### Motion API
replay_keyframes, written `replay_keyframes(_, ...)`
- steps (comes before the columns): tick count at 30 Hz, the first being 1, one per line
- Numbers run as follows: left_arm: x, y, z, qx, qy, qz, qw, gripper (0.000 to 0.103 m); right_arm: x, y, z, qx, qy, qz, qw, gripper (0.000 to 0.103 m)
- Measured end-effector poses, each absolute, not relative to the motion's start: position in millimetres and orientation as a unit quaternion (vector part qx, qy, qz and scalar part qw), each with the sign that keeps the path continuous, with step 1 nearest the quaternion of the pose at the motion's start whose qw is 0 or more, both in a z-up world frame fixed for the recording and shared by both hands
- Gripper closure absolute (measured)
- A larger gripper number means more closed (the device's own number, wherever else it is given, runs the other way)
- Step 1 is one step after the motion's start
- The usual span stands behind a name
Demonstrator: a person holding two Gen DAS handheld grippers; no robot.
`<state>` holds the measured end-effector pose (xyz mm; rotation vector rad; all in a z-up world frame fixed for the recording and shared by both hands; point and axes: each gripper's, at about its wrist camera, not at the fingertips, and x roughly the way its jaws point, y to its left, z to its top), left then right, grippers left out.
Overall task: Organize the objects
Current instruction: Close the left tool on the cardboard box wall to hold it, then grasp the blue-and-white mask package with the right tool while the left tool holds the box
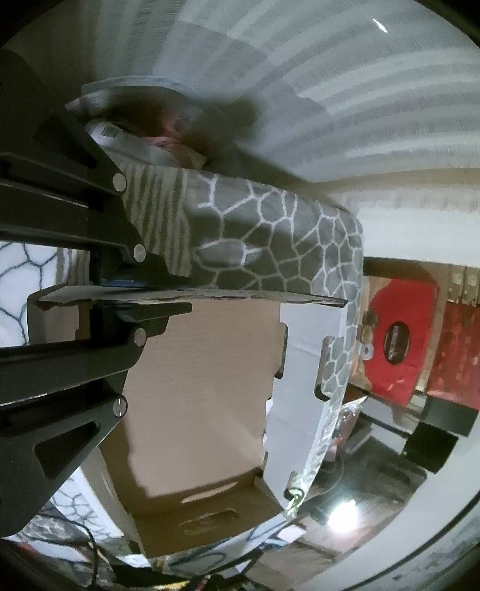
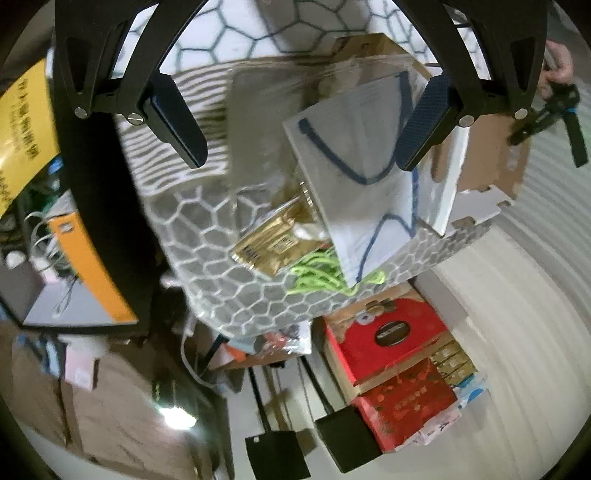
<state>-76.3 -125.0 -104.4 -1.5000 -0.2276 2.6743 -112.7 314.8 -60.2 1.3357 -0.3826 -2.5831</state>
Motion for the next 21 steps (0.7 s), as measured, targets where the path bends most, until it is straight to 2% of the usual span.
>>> replay_keyframes(3,-75,-123,-104,-0.487,-0.076,0.869,0.028,0.098,-112,312,-64,0.457,-0.138,-0.871,0.113,0.007)
replay_keyframes(5,-75,-121,-105,-0.487,-0.076,0.87,0.028,0.098,-112,309,-64,0.459,-0.139,-0.869,0.122,0.018)
replay_keyframes(7,-75,-121,-105,-0.487,-0.077,0.869,0.028,0.098,-112,306,-65,0.463,-0.132,-0.867,0.127,0.041)
replay_keyframes(8,-75,-122,-105,-0.487,-0.077,0.87,0.028,0.098,-112,303,-66,0.465,-0.125,-0.868,0.124,0.048)
replay_keyframes(10,-75,-121,-105,-0.487,-0.077,0.87,0.028,0.098,-111,299,-65,0.464,-0.113,-0.871,0.12,0.073)
replay_keyframes(13,-74,-122,-106,-0.487,-0.081,0.869,0.027,0.098,-106,294,-59,0.451,-0.101,-0.879,0.12,0.085)
replay_keyframes(15,-74,-121,-105,-0.487,-0.082,0.869,0.028,0.098,-104,289,-53,0.44,-0.088,-0.885,0.123,0.09)
replay_keyframes(21,-75,-120,-105,-0.488,-0.084,0.868,0.03,0.097,-96,271,-40,0.42,-0.078,-0.888,0.17,0.096)
